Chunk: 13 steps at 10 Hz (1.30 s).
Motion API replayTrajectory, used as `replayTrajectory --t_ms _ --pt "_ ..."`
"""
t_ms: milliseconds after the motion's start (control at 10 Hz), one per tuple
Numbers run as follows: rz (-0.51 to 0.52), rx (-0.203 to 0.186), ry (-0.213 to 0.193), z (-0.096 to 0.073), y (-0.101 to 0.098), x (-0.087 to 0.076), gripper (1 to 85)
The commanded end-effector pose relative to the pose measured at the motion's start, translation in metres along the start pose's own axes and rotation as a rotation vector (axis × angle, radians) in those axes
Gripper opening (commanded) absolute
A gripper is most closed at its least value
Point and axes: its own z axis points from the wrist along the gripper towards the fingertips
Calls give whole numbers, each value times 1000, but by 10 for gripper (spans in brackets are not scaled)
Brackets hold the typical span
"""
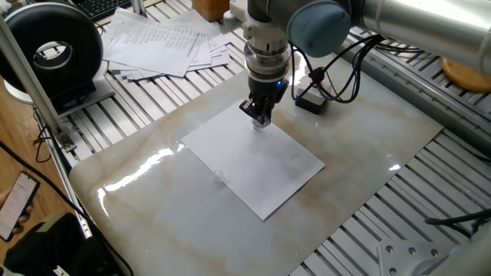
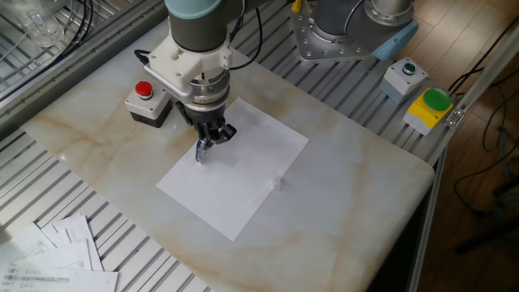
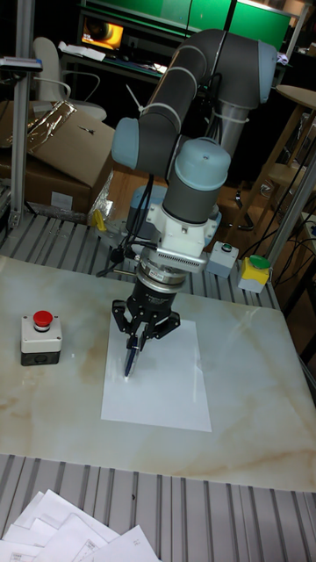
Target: Use the correction tape on paper
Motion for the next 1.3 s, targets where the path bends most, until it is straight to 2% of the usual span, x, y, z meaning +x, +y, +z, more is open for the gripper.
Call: replayTrajectory --t_ms 0,1200 --pt "2 -12 3 -1 1 2 10" --pt "-7 -9 23 -1 0 10 10"
